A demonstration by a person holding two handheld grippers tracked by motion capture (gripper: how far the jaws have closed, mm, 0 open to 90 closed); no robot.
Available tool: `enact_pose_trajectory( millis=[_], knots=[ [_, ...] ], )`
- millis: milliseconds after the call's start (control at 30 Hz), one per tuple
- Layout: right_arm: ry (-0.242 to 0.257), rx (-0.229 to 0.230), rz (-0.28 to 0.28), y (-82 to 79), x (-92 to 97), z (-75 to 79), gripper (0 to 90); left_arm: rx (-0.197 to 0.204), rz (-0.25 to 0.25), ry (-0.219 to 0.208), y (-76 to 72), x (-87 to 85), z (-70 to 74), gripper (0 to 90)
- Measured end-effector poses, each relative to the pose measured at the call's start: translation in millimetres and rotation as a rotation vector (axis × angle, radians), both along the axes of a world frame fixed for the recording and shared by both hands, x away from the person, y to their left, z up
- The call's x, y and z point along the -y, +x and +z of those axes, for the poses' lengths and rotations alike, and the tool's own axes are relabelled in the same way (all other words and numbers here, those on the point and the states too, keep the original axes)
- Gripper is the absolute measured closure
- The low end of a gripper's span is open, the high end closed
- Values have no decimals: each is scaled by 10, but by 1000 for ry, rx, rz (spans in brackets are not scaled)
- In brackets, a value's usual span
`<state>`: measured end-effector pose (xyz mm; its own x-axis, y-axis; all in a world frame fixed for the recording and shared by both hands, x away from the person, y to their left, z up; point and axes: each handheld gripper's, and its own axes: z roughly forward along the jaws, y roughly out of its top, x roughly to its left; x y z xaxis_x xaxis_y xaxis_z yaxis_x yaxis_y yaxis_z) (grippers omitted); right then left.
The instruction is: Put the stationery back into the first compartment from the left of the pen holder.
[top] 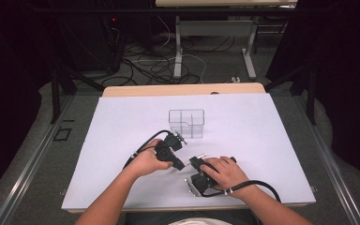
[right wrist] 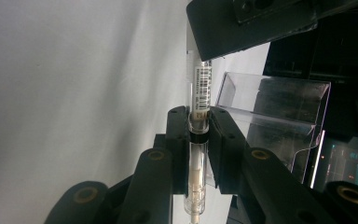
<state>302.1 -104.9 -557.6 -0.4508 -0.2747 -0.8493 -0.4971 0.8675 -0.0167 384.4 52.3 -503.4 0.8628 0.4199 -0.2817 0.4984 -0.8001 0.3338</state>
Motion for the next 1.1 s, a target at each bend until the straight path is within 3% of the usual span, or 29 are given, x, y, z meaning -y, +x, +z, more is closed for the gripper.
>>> enact_pose_trajectory(
  millis=[200, 533, 600, 667, 767, 800, 867, 900, 1100],
  knots=[
    [-7, 1, -16, -9, -4, -4, 795, 16, 7, -15, -10, -9, -4, 793],
    [9, -2, -24, -5, -1, 6, 796, 40, 46, -79, -31, -97, 54, 640],
    [15, -3, -31, -4, 4, 8, 796, 43, 76, -99, -34, -138, 67, 623],
    [33, -15, -36, 6, 17, 23, 795, 57, 104, -134, -41, -182, 66, 551],
    [60, -3, -20, 29, 32, 14, 795, 66, 147, -157, -38, -259, 71, 548],
    [55, -21, -36, 24, 37, 18, 795, 68, 163, -168, -38, -282, 67, 543],
    [71, -9, -32, 25, 40, 5, 795, 88, 163, -164, -27, -344, 60, 534],
    [57, -30, -31, 26, 34, 8, 795, 100, 175, -166, -30, -370, 53, 503],
    [66, -31, -36, 7, 24, 3, 795, 216, 227, -167, -43, -584, 6, 428]
  ],
)
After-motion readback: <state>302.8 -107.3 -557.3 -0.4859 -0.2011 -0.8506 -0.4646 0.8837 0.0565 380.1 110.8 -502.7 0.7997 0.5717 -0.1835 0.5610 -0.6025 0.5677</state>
